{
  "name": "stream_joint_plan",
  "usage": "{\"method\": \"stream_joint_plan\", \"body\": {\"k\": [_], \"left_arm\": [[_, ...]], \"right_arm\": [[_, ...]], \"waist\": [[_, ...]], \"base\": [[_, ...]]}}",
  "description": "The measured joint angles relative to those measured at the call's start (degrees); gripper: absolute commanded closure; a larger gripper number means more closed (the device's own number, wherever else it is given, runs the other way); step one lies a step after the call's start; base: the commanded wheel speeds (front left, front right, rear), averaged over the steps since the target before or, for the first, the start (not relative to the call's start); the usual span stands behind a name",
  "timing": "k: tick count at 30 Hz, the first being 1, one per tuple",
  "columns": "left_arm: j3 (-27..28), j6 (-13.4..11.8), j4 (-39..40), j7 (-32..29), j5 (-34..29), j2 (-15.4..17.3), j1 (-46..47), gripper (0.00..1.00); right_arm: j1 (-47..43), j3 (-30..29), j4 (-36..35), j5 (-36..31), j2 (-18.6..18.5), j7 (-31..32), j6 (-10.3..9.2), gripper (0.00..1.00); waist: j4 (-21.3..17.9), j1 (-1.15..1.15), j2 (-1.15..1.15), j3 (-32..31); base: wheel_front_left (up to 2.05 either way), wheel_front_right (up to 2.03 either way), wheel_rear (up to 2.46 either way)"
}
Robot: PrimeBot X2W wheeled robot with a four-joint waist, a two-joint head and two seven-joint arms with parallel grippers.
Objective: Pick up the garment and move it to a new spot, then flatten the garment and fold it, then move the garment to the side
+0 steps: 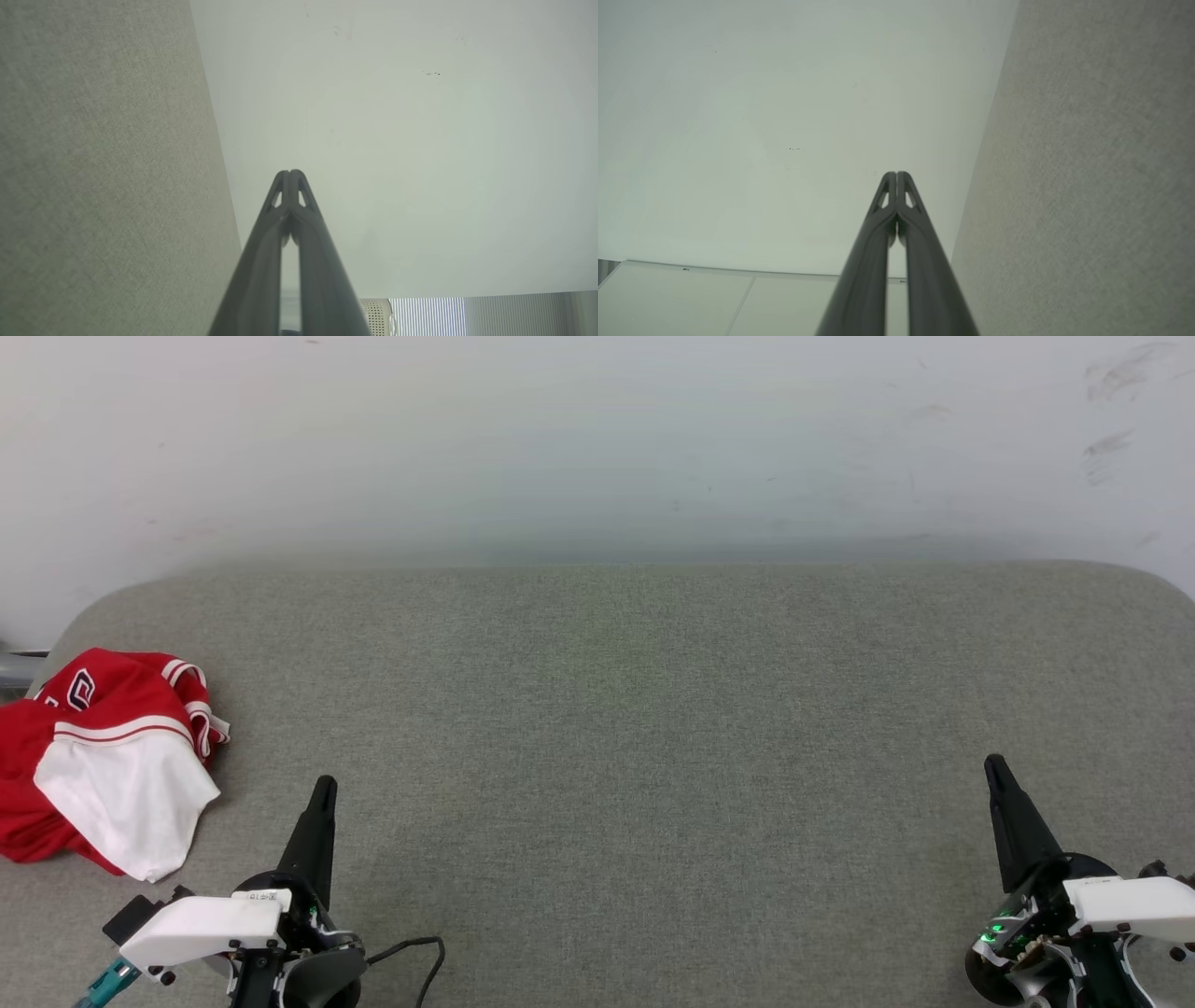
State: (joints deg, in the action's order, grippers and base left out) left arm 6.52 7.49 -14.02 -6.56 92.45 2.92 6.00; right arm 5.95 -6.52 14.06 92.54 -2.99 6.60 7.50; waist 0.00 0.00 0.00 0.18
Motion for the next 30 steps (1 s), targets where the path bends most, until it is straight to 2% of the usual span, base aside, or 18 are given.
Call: {"method": "stream_joint_plan", "body": {"k": [19,20,30], "left_arm": [[-0.03,0.00,-0.02,0.00,0.00,0.00,0.00,1.00],[-0.08,0.00,-0.38,0.01,0.00,-0.05,-0.21,0.00],[-1.20,-0.01,-1.60,2.01,-0.92,-0.33,-2.27,0.00]], "right_arm": [[0.00,-0.02,0.02,0.00,0.00,0.00,0.00,1.00],[-0.22,0.01,0.38,0.02,0.01,0.00,0.00,0.00],[-2.49,1.11,1.22,-0.73,0.03,-2.01,-0.01,0.00]], "waist": [[0.00,0.00,0.00,0.00],[0.00,0.00,0.00,0.00],[-0.06,0.00,0.00,0.13]], "base": [[0.00,0.00,0.00],[0.00,0.00,0.00],[0.00,0.00,0.00]]}}
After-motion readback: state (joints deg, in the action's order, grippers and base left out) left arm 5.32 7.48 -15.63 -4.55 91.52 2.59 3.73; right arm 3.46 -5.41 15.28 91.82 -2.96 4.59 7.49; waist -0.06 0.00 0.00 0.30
